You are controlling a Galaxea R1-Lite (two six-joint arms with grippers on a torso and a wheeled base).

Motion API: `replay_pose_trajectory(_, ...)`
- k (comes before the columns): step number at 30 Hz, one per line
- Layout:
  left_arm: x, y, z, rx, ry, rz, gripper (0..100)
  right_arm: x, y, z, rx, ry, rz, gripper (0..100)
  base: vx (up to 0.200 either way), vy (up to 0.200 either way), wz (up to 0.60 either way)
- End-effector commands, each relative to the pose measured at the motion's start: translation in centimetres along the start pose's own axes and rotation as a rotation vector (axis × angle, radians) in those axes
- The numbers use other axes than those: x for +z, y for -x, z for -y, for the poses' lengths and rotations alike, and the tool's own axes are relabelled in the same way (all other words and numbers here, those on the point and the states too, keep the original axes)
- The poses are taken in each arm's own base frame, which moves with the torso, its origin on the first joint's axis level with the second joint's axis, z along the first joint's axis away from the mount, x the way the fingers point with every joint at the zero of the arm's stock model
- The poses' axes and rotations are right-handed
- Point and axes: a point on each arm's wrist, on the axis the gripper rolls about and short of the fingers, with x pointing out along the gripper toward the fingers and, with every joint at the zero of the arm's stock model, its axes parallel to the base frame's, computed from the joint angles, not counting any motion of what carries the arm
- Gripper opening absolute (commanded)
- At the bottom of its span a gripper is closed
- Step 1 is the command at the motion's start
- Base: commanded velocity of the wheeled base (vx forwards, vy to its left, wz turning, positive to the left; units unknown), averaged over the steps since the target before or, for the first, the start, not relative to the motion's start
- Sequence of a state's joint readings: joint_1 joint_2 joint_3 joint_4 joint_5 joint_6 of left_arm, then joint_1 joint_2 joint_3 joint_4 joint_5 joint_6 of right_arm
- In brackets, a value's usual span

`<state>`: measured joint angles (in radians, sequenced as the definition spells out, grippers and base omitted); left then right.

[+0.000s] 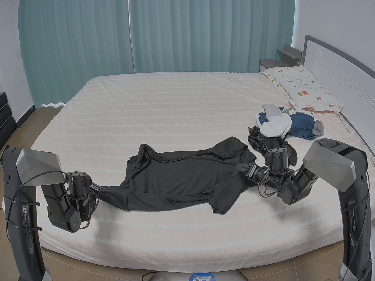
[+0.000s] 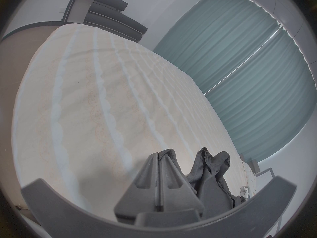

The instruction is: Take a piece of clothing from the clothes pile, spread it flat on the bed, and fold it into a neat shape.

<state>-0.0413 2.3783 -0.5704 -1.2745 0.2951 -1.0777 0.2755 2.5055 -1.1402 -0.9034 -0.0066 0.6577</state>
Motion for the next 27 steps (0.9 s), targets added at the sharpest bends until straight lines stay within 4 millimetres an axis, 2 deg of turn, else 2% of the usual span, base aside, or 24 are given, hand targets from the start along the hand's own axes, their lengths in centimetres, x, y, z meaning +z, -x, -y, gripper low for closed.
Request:
replay_pose_trajectory(1,0.2,-0.4,-0.4,0.013,0.004,0.006,0,1.1,3.8,-0.4,0.049,0.003,-0.023,100,0.0,0.0,0.0)
replay_pose_trajectory(6,0.2,-0.4,-0.4,0.013,0.003,0.006,0,-0.6,4.6,0.1,0.048,0.041,-0.098,100,0.0,0.0,0.0)
replay_pose_trajectory(10,0.2,-0.3,-0.5,0.013,0.003,0.002,0,-2.8,4.0,-0.1,0.059,0.073,-0.144,100,0.0,0.0,0.0)
replay_pose_trajectory(13,0.2,-0.3,-0.5,0.013,0.003,0.002,0,-2.8,4.0,-0.1,0.059,0.073,-0.144,100,0.0,0.0,0.0)
replay_pose_trajectory(14,0.2,-0.3,-0.5,0.012,0.001,0.001,0,-4.3,3.5,-0.7,0.076,0.094,-0.178,100,0.0,0.0,0.0)
replay_pose_trajectory(16,0.1,-0.3,-0.5,0.014,0.0,-0.002,0,-4.4,3.5,-0.9,0.078,0.099,-0.187,100,0.0,0.0,0.0)
replay_pose_trajectory(17,0.2,-0.4,-0.5,0.013,0.001,0.0,0,-4.4,3.6,-0.9,0.077,0.099,-0.19,0,0.0,0.0,0.0)
replay_pose_trajectory(27,0.2,-0.3,-0.6,0.016,0.0,-0.003,0,-4.0,2.8,-1.5,0.076,0.122,-0.231,0,0.0,0.0,0.0)
